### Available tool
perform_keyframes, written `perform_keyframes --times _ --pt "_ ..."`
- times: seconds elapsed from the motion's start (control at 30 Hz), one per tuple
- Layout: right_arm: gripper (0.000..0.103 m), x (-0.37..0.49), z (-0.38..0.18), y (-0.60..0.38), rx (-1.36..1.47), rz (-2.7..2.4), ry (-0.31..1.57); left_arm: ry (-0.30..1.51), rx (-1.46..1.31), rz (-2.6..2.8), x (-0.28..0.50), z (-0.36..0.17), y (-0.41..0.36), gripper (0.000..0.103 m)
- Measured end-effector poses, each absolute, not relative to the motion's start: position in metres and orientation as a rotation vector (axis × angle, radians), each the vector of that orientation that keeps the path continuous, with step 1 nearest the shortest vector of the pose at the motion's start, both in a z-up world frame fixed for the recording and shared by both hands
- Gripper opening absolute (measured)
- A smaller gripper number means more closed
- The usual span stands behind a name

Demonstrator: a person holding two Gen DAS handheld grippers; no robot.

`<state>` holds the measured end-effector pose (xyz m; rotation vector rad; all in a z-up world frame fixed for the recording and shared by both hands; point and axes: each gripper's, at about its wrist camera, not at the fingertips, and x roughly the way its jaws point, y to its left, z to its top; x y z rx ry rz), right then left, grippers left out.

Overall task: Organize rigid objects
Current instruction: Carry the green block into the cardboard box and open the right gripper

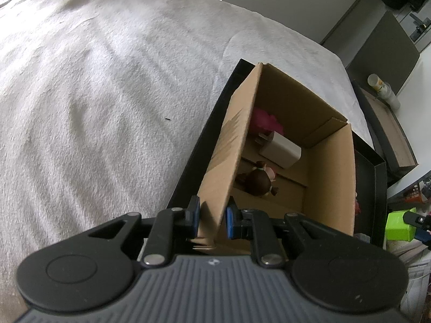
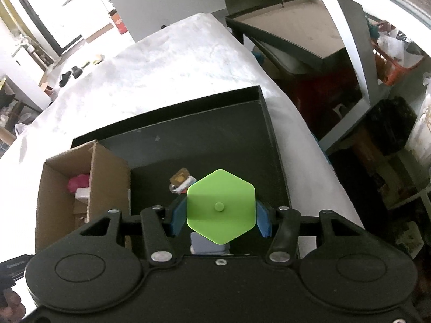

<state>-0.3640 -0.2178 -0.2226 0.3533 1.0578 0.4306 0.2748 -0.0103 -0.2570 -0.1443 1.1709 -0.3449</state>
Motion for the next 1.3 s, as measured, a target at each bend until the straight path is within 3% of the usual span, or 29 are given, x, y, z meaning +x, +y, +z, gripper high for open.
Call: perform_keyframes --times 1.3 --pt "0.052 -0.376 -0.151 -0.097 0.327 0.647 0.987 1.175 -0.149 -0.360 0.271 -0.258 -0.009 0.018"
